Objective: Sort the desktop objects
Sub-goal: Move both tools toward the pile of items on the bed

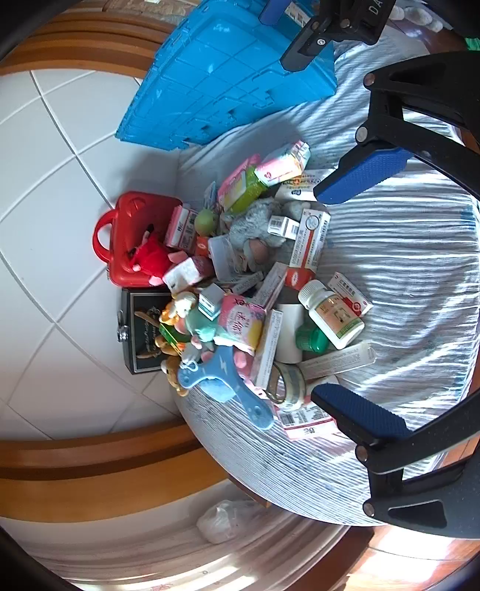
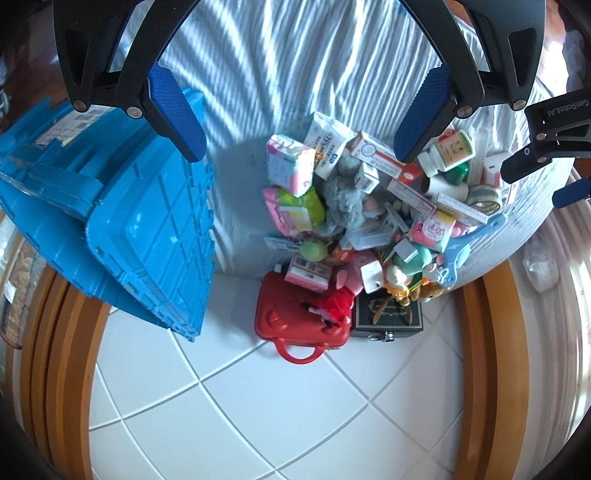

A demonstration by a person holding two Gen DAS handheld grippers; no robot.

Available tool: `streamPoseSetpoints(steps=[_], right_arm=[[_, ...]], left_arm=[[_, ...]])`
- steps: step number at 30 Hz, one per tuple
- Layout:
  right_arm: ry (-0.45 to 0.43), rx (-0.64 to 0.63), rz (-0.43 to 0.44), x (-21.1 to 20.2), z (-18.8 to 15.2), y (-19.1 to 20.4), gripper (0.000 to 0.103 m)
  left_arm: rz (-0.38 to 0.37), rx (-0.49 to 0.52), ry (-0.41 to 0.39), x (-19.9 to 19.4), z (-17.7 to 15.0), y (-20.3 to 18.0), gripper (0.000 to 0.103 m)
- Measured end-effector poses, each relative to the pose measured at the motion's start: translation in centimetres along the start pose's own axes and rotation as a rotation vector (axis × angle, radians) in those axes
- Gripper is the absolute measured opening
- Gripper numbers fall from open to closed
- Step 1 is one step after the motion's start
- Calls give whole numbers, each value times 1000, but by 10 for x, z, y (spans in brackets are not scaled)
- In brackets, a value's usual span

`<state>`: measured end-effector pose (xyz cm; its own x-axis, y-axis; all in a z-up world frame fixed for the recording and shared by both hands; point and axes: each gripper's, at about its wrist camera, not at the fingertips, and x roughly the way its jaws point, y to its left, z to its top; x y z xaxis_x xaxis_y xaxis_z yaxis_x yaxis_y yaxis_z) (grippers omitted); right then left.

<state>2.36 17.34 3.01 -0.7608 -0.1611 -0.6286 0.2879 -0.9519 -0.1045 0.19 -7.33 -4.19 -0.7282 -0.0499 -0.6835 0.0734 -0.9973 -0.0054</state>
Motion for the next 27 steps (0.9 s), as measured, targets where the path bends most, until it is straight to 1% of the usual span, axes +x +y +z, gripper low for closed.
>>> streamPoseSetpoints(steps=[4, 8, 10, 13, 16, 20, 23, 27], right_arm=[[32, -26, 38, 19, 0, 4, 103], [83, -61, 86, 43, -3, 7, 103], [116, -80, 116, 59, -7, 9, 103], [175, -109, 157, 84, -14, 10, 103], [231, -132, 183, 107, -23, 9, 103], [294, -158, 198, 135, -33, 4, 103], [331, -166, 195, 156, -39, -1, 103], [372, -163, 188, 179, -43, -10, 103]], left_arm=[[34, -35, 46, 18, -7, 8, 99], [61, -73, 86, 37, -17, 14, 99], [65, -95, 111, 47, -23, 18, 99], [95, -117, 156, 65, -38, 24, 99], [125, -145, 222, 90, -54, 29, 99], [170, -154, 286, 122, -60, 30, 99], [199, -156, 315, 148, -55, 34, 99], [224, -147, 332, 175, -48, 37, 99]])
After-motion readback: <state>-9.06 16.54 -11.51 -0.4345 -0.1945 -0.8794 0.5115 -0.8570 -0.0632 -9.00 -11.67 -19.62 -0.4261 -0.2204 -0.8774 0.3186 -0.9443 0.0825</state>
